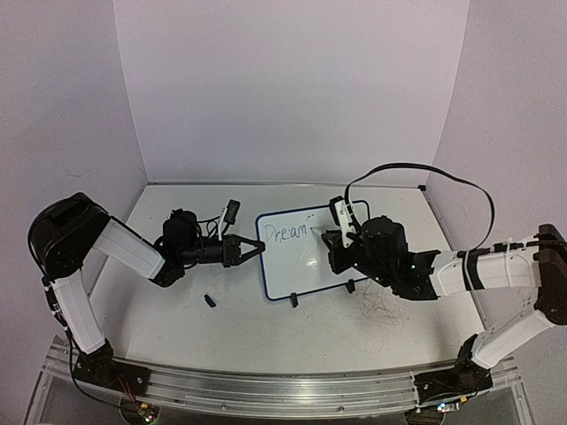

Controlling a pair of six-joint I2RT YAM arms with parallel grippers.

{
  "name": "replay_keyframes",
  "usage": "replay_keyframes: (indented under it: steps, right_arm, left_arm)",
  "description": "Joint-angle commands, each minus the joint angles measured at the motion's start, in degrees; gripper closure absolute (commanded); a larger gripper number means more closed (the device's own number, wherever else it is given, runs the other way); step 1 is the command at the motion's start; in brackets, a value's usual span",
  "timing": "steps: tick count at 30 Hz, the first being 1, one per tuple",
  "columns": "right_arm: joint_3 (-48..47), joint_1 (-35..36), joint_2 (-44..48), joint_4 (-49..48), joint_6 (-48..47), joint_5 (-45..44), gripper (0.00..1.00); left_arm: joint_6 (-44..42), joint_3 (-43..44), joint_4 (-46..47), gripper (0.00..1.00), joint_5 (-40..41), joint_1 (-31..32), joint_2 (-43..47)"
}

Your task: Write a sentence on the whiteboard

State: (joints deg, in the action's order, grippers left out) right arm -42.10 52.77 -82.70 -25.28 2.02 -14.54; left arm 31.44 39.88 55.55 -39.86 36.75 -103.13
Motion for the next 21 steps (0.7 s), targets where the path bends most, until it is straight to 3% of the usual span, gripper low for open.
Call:
replay_keyframes:
  steps: [1, 21]
  right_arm:
    - [-2.27, 0.1, -0.17, -3.94, 0.91, -2.93, 1.0]
    - [-2.68, 0.08, -1.45, -5.16, 0.91, -4.0, 1.0]
  left_arm:
    - [-0.31, 0.77, 1.67, 1.0, -0.26, 0.37, 1.0]
    - [-0.41, 0.26, 1.47, 1.0, -0.47, 0.34, 1.65]
